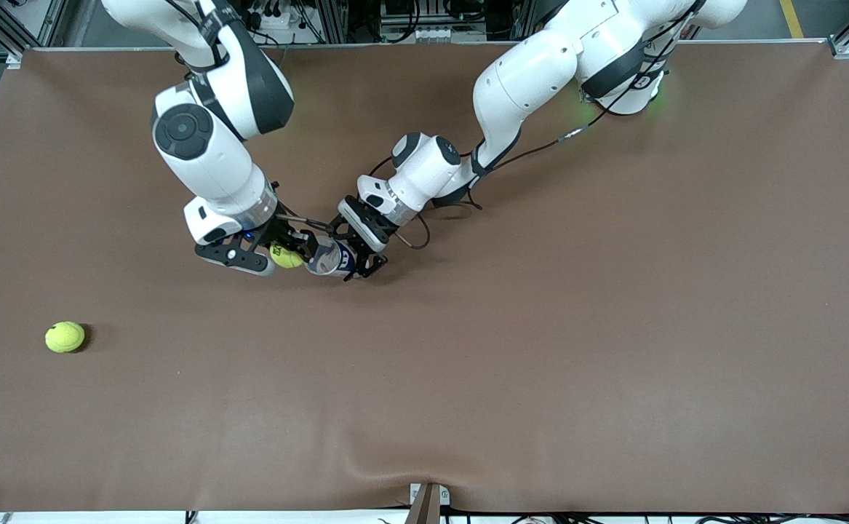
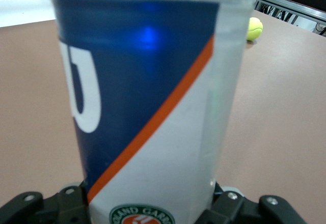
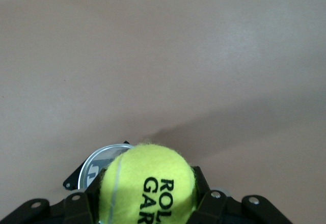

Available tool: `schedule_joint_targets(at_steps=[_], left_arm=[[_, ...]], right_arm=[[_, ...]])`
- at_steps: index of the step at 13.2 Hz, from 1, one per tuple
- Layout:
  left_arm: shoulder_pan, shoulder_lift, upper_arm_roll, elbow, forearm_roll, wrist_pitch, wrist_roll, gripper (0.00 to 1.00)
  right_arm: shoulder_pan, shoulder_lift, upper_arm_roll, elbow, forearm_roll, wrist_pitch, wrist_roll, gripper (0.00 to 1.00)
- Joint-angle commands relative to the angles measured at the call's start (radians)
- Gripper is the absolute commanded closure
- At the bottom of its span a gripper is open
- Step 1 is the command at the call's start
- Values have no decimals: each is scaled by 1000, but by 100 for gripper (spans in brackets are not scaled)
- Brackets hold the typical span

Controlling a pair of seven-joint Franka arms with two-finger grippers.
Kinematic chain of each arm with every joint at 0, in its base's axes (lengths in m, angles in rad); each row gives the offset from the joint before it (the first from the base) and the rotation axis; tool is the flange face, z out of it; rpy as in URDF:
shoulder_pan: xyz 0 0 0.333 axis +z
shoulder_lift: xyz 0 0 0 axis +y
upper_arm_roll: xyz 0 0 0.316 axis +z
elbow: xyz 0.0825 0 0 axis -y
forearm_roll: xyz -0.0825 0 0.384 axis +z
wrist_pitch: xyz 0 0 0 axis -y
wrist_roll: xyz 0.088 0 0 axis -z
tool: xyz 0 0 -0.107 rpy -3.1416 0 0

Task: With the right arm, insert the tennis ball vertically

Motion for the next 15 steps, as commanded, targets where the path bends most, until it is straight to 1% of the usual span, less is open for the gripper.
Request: schedule_joint_targets(at_steps=[1, 3, 11, 15], left_arm=[[-17, 22, 16, 35, -18, 14, -11, 24], [-17, 19, 16, 36, -18, 14, -22, 24], [-17, 16, 16, 36, -18, 14, -23, 24], [-17, 14, 14, 38, -18, 14, -32, 24]], right_arm=[[30, 18, 10, 3, -15, 27, 74, 87], [32, 18, 36, 4, -15, 26, 108, 88], [32, 41, 36, 1, -16, 43, 112, 87], [30, 64, 36, 3, -39, 66, 112, 85]])
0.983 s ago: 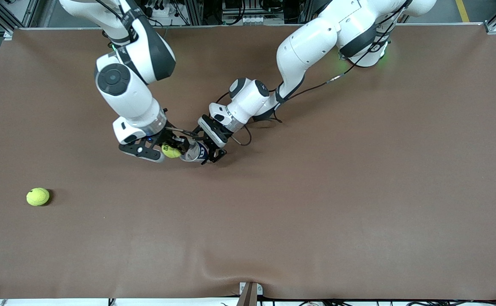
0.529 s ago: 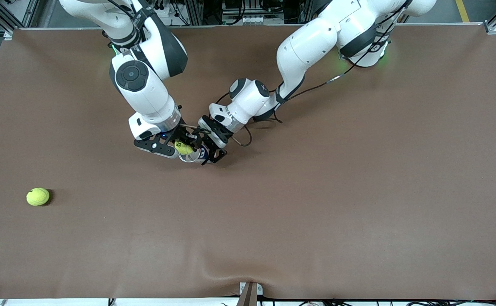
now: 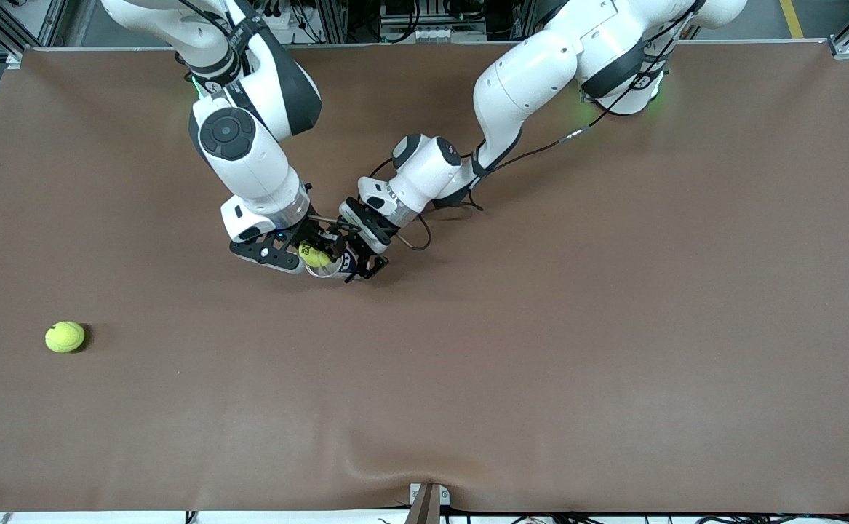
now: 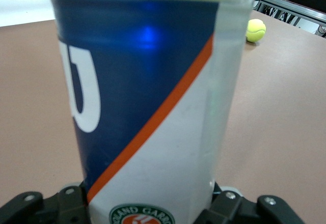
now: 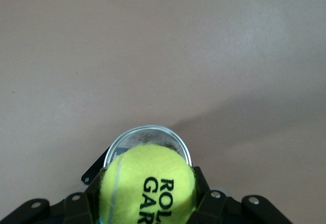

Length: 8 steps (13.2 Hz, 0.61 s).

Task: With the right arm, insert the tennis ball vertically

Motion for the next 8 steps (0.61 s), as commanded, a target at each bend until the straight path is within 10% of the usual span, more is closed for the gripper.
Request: schedule_joint_targets(at_steps=[1, 3, 8], left_arm=[[-20, 14, 9, 35, -18, 14, -36, 24], [-20, 11, 8, 35, -18, 14, -46, 24], [-20, -3, 4, 35, -18, 14, -47, 24]], right_arm=[[-1, 21, 6, 2, -21, 8, 22, 73], [-3, 21, 6, 0, -21, 8, 22, 0], [-6, 20, 6, 0, -20, 0, 23, 0]])
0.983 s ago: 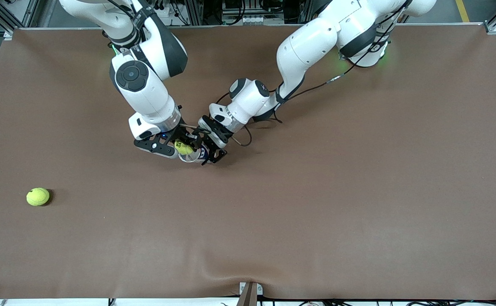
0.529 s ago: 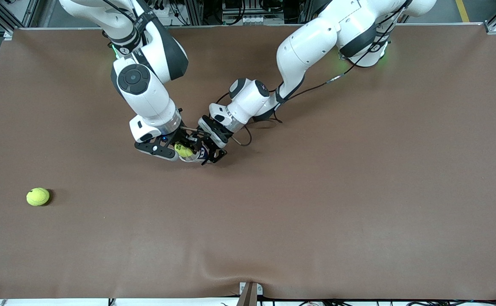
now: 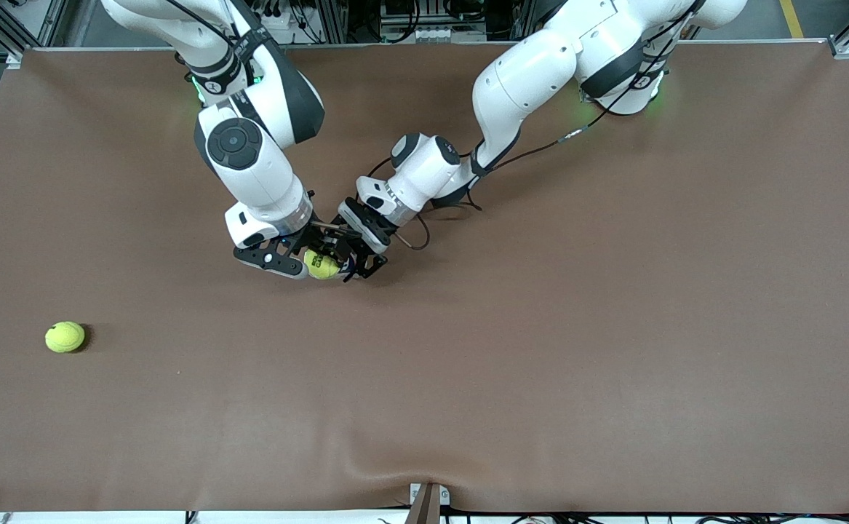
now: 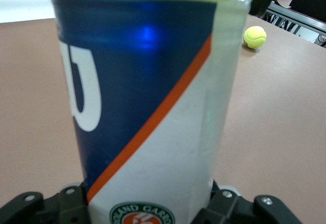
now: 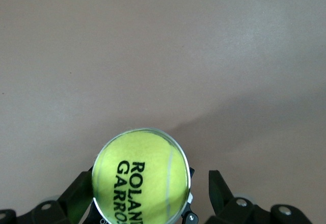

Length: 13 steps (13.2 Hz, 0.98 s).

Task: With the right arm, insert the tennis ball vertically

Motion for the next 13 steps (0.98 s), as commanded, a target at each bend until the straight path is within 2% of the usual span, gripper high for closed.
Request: schedule_joint_targets(at_steps=[1, 5, 7, 13], left_arm=[[-15, -5, 4, 26, -18, 13, -5, 24], [-17, -5, 9, 32, -12, 13, -3, 24], [-29, -5, 13, 32, 2, 13, -3, 24], [-29, -3, 21, 33, 17, 13, -3, 24]], right_arm=[[-9, -3, 7, 0, -14, -13, 20, 0], [-45, -52, 4, 26, -10, -106, -4, 0], [-64, -81, 2, 46, 5, -191, -85, 0], [-67, -90, 2, 51, 5, -203, -92, 0]])
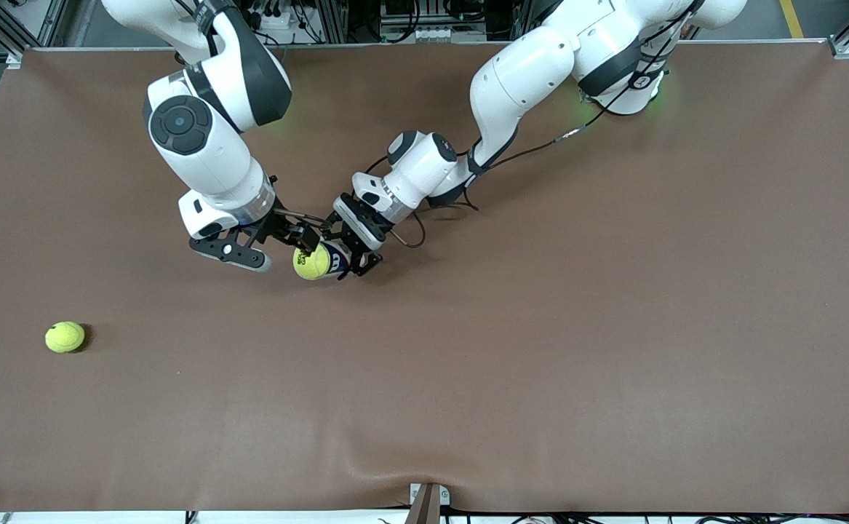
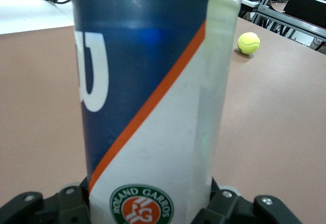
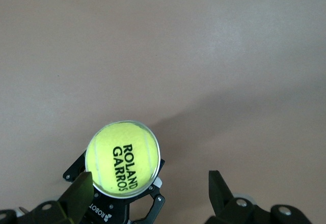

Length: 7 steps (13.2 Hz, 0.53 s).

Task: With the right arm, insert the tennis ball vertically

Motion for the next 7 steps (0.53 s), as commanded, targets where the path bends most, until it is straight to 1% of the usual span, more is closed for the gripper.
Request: schedule_joint_targets(at_steps=[1, 4, 6, 7], left_arm=[[-11, -3, 11, 11, 11, 13, -5, 24], [-11, -3, 11, 11, 11, 13, -5, 24], [-11, -3, 13, 11, 13, 13, -5, 24], [-11, -3, 13, 11, 23, 13, -5, 24]], right_arm=[[-20, -11, 6, -2, 3, -7, -31, 0], [-81, -16, -7, -2, 2, -9, -164, 0], [-152, -15, -5, -2, 2, -7, -274, 0], [-202, -15, -7, -5, 0, -6, -374, 0]])
